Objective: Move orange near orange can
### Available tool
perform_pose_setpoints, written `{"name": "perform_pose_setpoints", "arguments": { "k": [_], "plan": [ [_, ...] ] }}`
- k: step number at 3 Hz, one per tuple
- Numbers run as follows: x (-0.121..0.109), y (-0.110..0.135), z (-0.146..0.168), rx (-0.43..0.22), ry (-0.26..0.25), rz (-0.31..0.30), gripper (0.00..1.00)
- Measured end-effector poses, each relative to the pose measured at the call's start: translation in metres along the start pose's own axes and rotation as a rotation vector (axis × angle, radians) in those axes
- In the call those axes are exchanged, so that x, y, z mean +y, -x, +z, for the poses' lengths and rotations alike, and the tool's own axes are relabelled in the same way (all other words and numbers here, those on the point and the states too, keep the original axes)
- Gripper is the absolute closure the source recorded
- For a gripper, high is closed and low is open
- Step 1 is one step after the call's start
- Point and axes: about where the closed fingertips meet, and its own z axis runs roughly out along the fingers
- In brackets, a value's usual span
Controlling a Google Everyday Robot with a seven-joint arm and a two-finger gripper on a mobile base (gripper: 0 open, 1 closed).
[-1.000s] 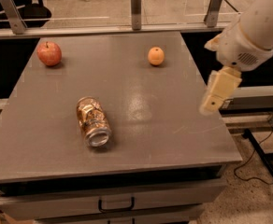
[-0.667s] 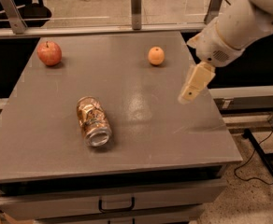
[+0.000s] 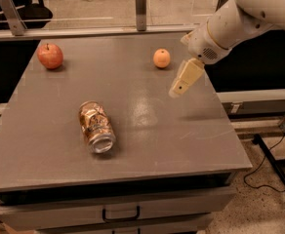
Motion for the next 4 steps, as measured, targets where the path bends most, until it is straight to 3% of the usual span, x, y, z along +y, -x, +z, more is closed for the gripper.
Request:
{"name": "perform_pose_setpoints", "arguments": {
  "k": [1, 2, 3, 4],
  "plan": [
    [-0.015, 0.009, 0.017, -0.052, -0.032, 0.034, 0.00],
    [-0.050, 0.013, 0.044, -0.126, -0.087, 0.097, 0.00],
    [-0.077, 0.015, 0.070, -0.182, -0.105, 0.156, 0.00],
    [-0.097, 0.007, 0.089, -0.208, -0.112, 0.241, 0.18]
  ]
}}
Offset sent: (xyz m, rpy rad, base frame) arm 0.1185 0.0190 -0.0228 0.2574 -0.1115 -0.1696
